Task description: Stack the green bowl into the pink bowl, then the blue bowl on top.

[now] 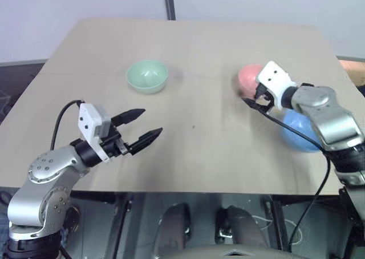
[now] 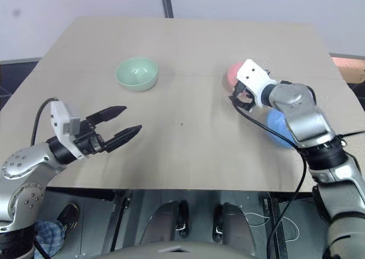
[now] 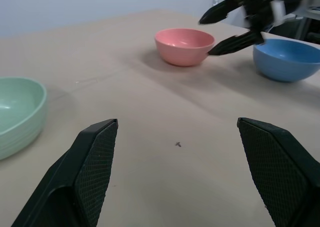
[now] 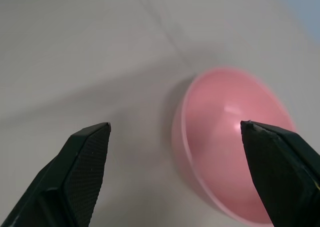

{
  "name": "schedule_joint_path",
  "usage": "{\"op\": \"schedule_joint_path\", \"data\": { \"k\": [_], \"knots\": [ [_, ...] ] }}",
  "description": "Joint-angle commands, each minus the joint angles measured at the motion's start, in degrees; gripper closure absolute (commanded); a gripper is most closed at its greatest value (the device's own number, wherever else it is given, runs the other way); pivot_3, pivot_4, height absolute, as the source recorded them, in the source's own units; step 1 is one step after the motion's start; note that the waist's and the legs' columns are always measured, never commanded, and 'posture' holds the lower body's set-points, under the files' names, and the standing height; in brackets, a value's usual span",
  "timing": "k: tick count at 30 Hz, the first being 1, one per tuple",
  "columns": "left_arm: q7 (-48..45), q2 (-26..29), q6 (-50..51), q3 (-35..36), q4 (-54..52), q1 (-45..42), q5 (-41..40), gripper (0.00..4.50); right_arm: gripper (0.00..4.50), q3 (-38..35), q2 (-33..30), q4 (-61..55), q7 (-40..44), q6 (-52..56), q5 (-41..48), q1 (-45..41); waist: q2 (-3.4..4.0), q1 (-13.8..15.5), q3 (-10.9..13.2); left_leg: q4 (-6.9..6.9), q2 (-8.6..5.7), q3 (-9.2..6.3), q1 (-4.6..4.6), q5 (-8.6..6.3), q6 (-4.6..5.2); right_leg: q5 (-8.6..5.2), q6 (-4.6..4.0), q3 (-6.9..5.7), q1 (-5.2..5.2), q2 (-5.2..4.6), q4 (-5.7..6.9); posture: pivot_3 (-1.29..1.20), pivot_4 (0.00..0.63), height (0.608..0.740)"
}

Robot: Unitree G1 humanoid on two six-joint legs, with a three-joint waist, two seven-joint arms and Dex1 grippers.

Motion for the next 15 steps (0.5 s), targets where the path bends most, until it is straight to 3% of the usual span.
{"op": "schedule_joint_path", "data": {
  "k": [1, 6, 9, 13, 15],
  "knots": [
    [-0.3, 0.4, -1.7, 0.0, -0.5, -1.1, 0.1, 0.47, 0.00, 2.7, 0.3, 6.1, 2.0, 0.5, -4.1, -3.8, 0.00, 0.0, 0.0, 0.00, 0.00, -0.01, -0.02, 0.00, 0.00, 0.00, 0.00, -0.02, -0.01, -0.01, 0.00, 0.00, 0.150, 0.740],
    [-0.8, 0.6, -1.8, -0.5, 0.0, -2.2, 0.2, 0.47, 0.00, 6.7, 1.9, 18.4, 5.1, -2.8, -8.9, -9.0, 0.02, -0.4, 0.0, 0.02, 0.00, 0.00, 0.00, 0.00, 0.00, 0.00, 0.01, -0.02, -0.02, -0.01, 0.04, 0.00, 0.150, 0.740],
    [-0.9, 0.6, -1.9, -0.6, -0.2, -2.3, 0.2, 0.44, 0.85, 7.2, 2.4, 22.1, 6.0, -7.0, -10.8, -10.6, 0.03, -0.6, 0.0, 0.02, 0.00, 0.00, 0.00, 0.01, -0.01, 0.00, 0.00, -0.02, -0.01, 0.00, 0.04, 0.00, 0.150, 0.740],
    [-0.6, 0.1, -2.2, -0.9, -0.2, -2.0, 0.5, 0.44, 2.79, 6.7, 3.3, 23.5, 7.6, -9.0, -12.1, -10.9, 0.03, -1.1, 0.0, 0.02, 0.01, 0.00, -0.02, 0.01, -0.01, 0.01, -0.01, -0.01, -0.02, -0.01, 0.03, 0.00, 0.150, 0.740],
    [-0.4, -0.1, -2.4, -1.2, -0.3, -1.8, 0.7, 0.44, 3.54, 6.7, 3.5, 23.4, 8.1, -9.9, -13.2, -10.7, 0.04, -1.4, 0.0, 0.02, 0.01, 0.00, -0.01, 0.01, -0.01, 0.01, -0.01, -0.01, -0.02, -0.01, 0.04, 0.00, 0.150, 0.740]
  ]
}}
